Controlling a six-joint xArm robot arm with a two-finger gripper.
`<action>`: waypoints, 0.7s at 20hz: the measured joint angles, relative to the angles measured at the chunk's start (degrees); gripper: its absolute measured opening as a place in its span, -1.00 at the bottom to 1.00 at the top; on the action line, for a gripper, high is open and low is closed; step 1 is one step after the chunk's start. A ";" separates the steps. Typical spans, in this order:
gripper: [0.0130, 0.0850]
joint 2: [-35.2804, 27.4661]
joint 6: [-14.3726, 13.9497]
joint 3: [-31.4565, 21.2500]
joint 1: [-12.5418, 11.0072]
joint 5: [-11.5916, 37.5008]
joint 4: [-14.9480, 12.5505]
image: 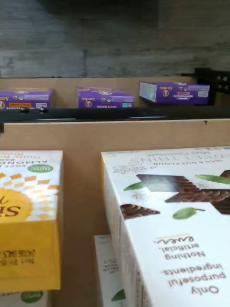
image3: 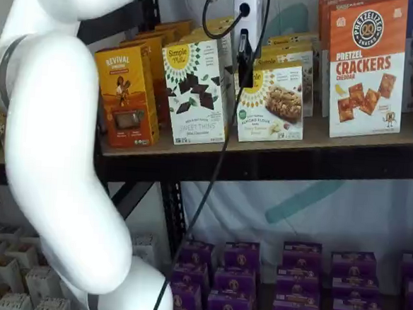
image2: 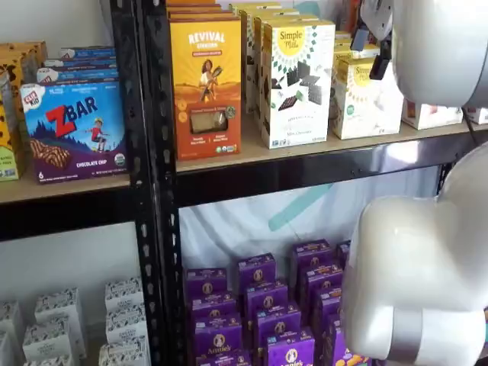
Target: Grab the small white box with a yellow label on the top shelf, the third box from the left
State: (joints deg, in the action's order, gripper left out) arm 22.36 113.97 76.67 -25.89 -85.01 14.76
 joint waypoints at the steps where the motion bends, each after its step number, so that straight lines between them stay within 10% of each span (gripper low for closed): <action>1: 1.00 -0.19 -0.24 0.05 0.34 0.12 -0.36; 14: 1.00 -2.85 -1.77 0.49 2.69 1.10 -3.85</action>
State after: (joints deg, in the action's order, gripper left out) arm 19.51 112.20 77.16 -23.20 -83.91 10.91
